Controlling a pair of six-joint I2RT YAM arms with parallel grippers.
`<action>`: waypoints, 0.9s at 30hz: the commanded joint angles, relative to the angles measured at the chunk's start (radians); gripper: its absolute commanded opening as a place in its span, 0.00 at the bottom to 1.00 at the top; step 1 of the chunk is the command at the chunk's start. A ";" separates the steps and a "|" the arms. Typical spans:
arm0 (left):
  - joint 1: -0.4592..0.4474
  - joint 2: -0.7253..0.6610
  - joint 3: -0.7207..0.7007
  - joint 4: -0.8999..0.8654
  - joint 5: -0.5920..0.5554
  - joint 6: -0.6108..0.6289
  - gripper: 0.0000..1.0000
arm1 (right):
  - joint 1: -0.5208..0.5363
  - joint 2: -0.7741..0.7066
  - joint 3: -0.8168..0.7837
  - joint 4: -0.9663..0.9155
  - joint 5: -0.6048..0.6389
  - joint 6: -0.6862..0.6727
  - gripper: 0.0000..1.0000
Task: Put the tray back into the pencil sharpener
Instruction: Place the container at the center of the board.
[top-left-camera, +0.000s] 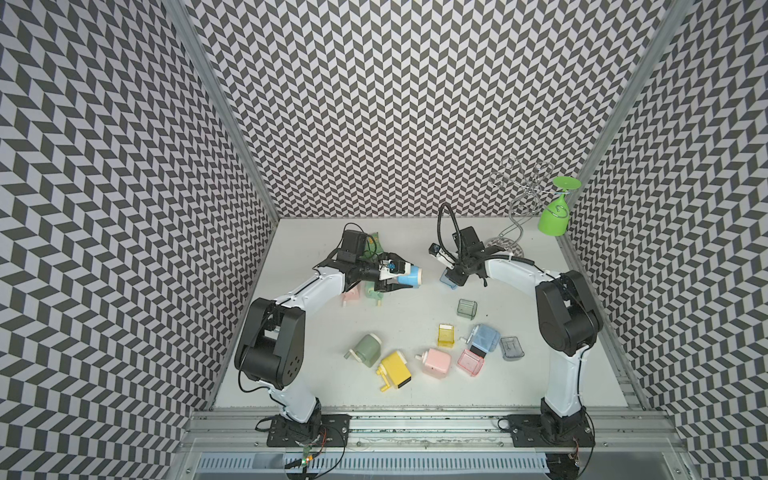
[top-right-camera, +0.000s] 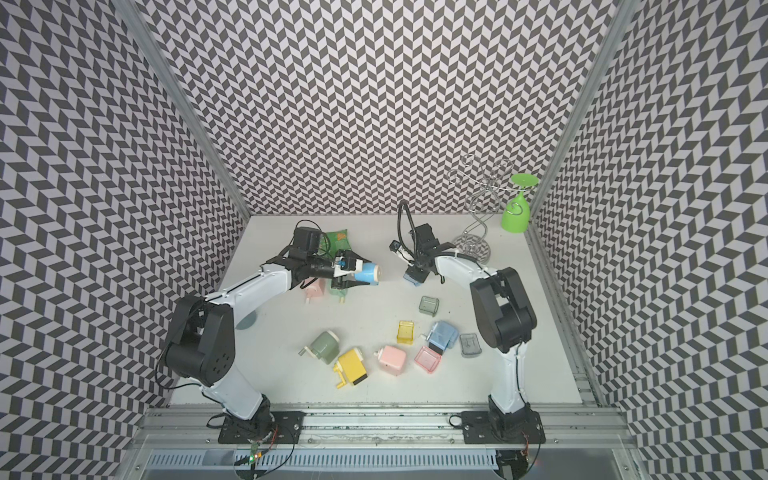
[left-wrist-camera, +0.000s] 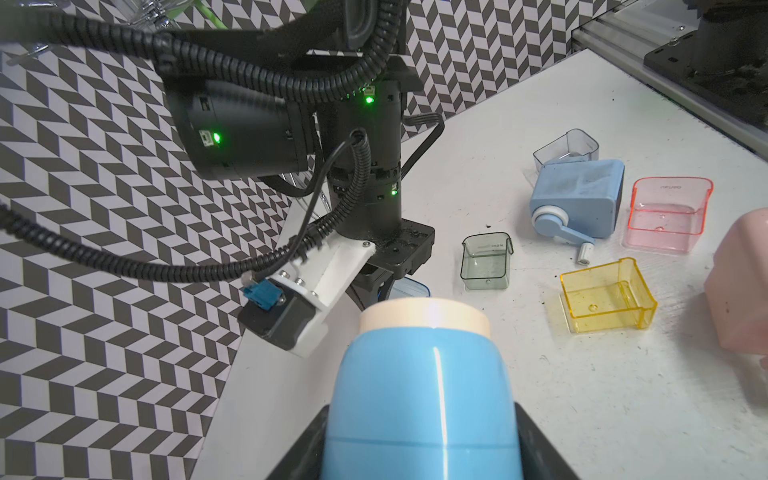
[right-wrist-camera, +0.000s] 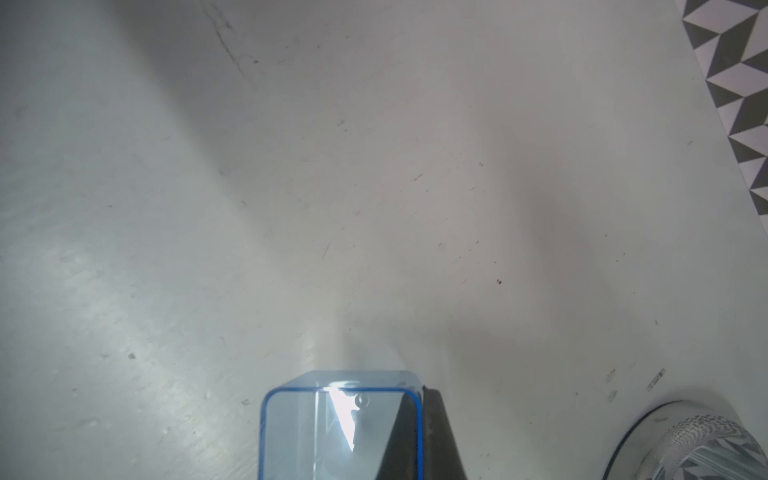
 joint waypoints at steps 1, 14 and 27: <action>0.005 -0.016 -0.015 0.044 0.041 -0.012 0.07 | 0.007 0.064 0.103 -0.077 -0.082 -0.154 0.00; -0.009 0.045 0.023 -0.008 0.012 0.007 0.07 | 0.019 0.169 0.184 -0.080 -0.139 -0.272 0.10; -0.027 0.097 0.066 -0.027 -0.037 0.008 0.05 | -0.005 -0.095 0.051 0.176 -0.154 0.126 0.40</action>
